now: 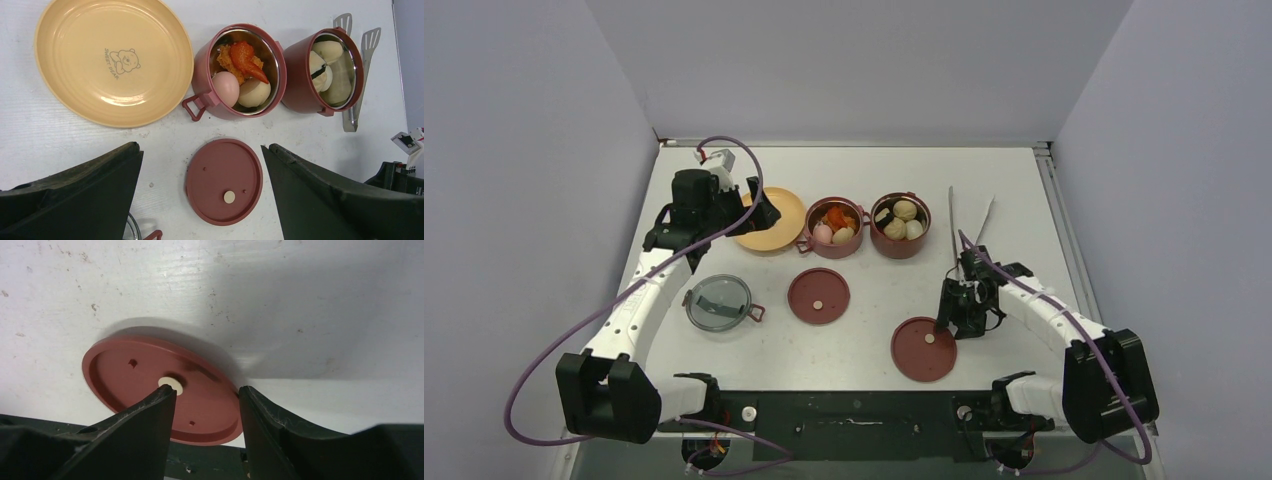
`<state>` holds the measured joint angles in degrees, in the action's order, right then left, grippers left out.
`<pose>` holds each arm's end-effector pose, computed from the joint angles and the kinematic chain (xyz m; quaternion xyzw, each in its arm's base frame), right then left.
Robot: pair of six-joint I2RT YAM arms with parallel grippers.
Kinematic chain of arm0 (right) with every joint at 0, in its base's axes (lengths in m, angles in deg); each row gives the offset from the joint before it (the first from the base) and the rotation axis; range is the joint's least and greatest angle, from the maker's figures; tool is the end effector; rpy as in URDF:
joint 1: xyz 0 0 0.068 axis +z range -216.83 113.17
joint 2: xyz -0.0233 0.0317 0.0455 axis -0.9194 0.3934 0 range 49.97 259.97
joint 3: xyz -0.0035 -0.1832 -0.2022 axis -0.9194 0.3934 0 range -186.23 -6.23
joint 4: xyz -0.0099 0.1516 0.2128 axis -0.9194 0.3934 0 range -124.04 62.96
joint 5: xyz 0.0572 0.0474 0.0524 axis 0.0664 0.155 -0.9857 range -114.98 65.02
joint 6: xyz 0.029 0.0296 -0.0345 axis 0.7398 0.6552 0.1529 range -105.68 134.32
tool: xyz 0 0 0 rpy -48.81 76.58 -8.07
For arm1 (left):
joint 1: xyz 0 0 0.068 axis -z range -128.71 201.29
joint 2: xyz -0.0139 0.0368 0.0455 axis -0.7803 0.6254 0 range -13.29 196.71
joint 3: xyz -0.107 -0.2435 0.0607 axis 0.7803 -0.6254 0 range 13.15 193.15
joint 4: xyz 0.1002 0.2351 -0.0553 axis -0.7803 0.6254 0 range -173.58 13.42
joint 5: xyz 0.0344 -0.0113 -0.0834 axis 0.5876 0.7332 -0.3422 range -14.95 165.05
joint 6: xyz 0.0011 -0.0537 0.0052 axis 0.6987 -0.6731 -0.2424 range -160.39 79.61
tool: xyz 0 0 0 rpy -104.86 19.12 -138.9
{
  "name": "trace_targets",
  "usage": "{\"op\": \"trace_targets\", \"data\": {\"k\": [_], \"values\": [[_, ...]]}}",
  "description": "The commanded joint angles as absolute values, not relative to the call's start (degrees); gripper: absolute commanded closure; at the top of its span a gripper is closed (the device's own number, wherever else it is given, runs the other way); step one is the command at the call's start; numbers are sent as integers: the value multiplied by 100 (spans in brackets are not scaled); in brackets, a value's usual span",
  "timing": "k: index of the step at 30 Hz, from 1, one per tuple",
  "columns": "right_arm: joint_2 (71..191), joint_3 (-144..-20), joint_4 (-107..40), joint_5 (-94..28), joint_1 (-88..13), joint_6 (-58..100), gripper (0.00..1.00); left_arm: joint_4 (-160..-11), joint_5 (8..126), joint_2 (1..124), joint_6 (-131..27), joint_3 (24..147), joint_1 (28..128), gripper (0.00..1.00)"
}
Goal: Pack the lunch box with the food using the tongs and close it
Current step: Place the clamp at the center of the board, then pick up the box lid from the center of the board.
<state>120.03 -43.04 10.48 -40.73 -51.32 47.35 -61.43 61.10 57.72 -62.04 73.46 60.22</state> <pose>0.1812 0.0602 0.1719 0.1356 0.9757 0.1675 0.0402 0.2726 -0.0515 0.3177 -0.0388 0.8727 -0.2282 0.4299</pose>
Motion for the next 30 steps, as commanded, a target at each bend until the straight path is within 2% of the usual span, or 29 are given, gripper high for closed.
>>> {"op": "trace_targets", "data": {"k": [1,6,15,22,28,30], "values": [[12115,-4276,733,-3615,-4917,5033,51,-6222,6037,5765,-6159,7406,6028,3],[12131,-4201,824,-3322,-4908,4990,54,-6213,6012,5774,-6164,7415,6028,3],[12118,-3934,504,-3549,-4826,5109,60,-6205,5985,5792,-6164,7424,6030,3],[12084,-3675,127,-3800,-4711,5305,72,-6204,5994,5779,-6157,7423,6029,3],[11793,-3803,218,-3808,-4671,5259,94,-6221,5994,5757,-6171,7409,6030,3],[11622,-3933,300,-3785,-4671,5225,95,-6231,5985,5744,-6172,7405,6035,3]]}}
